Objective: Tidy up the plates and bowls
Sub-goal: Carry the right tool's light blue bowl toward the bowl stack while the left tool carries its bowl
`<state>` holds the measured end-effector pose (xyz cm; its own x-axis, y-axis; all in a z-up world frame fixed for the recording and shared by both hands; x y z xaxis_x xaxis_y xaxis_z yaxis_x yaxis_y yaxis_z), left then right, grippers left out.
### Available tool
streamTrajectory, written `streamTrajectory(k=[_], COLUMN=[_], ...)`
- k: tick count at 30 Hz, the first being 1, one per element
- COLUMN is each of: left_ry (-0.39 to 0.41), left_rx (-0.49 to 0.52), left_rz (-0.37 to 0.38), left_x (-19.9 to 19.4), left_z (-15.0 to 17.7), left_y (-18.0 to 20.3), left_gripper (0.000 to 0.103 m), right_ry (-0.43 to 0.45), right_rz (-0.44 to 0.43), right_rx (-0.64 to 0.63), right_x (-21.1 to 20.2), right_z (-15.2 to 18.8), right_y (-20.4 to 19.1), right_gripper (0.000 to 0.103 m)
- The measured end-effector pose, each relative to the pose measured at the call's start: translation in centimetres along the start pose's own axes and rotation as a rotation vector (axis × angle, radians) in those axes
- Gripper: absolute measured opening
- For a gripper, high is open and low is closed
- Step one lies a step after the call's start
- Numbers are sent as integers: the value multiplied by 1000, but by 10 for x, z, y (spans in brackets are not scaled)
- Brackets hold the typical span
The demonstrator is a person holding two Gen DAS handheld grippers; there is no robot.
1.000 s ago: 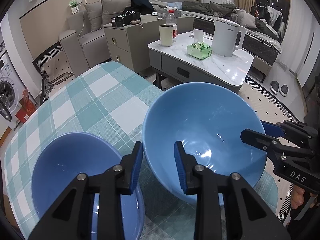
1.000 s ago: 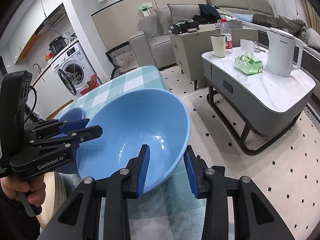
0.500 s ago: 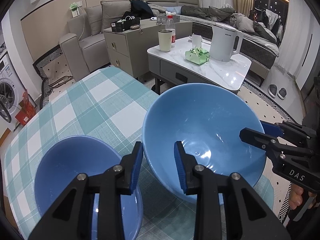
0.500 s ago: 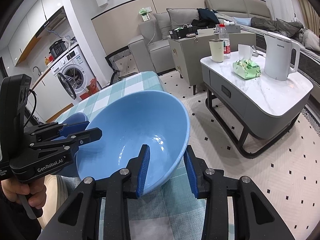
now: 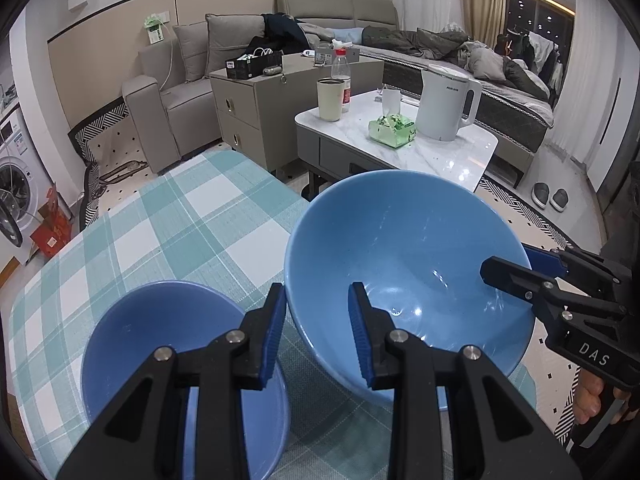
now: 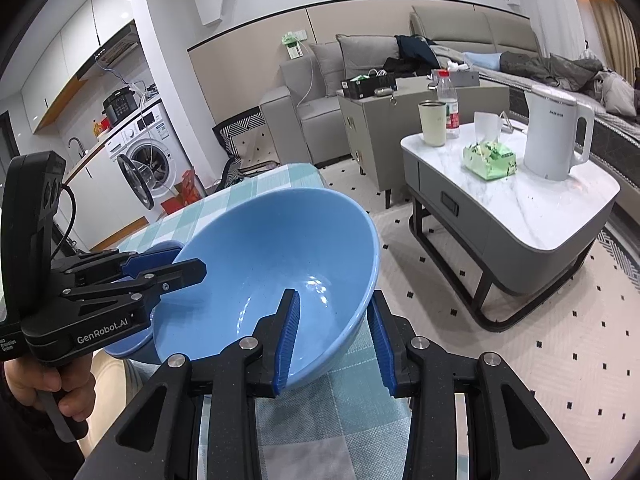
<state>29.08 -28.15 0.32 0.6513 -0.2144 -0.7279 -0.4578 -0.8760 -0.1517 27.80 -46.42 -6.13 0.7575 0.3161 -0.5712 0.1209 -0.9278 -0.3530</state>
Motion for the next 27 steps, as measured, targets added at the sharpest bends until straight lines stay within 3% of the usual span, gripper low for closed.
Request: streamTrajectory(k=[27], left_ry=[91], left_rx=[-83], left_rz=[-11], left_x=[-48], left_z=[-11], left_y=[-48], left_gripper=[31], right_ry=[60], right_rz=[2], right_rx=[-114], right_x=[-27], right_z=[-33], right_y=[-69], right_gripper=[36])
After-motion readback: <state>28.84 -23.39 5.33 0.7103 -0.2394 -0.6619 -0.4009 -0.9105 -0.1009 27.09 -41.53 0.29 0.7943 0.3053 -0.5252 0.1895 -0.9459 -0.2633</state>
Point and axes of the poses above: each gripper's, at about its wrist camera, not at the fingertips, and x roughly the way its jaws point, y to its right, z to its underside, the point moved 8 cm from there along x, roughly the way its jaws point, and after that the axes turned 13 degrees about -z, right-handed, at the moved point
